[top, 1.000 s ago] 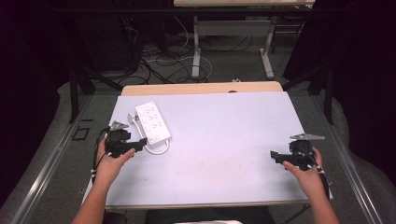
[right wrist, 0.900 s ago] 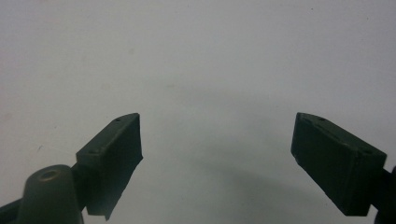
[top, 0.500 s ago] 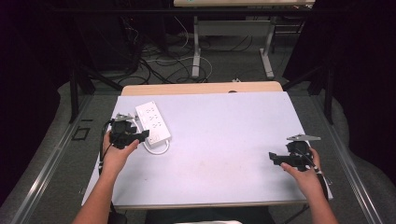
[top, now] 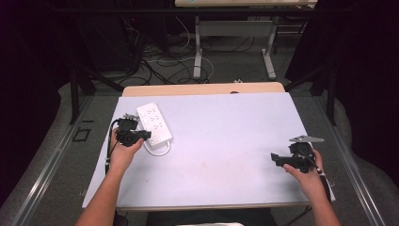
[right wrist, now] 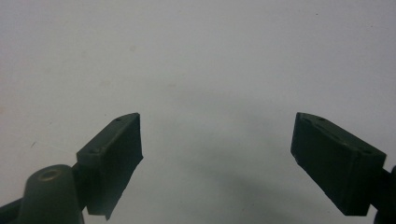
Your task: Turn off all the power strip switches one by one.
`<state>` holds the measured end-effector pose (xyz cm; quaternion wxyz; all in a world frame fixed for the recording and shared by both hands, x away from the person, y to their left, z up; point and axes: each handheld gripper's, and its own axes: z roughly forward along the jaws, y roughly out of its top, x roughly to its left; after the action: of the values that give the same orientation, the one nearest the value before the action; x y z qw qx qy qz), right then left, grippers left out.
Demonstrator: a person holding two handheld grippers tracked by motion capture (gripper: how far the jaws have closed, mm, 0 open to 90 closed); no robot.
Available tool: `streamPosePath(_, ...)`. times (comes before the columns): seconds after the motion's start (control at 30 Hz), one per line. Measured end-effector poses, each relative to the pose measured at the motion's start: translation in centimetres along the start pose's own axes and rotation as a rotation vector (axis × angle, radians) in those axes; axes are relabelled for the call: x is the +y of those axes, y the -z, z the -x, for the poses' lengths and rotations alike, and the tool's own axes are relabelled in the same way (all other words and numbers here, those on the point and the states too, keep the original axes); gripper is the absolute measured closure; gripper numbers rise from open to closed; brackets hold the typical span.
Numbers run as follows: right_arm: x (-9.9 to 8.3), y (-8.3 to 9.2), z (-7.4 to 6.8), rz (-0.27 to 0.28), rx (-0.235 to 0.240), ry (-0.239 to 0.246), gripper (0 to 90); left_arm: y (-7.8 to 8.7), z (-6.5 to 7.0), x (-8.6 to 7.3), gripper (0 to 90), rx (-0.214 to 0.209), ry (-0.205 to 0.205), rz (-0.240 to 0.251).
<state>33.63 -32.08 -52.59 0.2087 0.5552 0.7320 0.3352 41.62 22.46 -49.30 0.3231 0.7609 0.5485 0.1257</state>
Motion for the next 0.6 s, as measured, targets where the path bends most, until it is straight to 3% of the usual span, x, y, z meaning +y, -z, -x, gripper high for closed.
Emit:
streamPosePath(0.27,-0.1,-0.1,0.2,-0.004,0.002,-0.005,15.8,-0.8,0.3,0.4,89.9,0.003,0.01,-0.017)
streamPosePath(0.6,-0.2,-0.2,0.3,-0.007,0.003,-0.003,15.8,-2.2,1.2,0.9,90.0,-0.007,-0.007,-0.054)
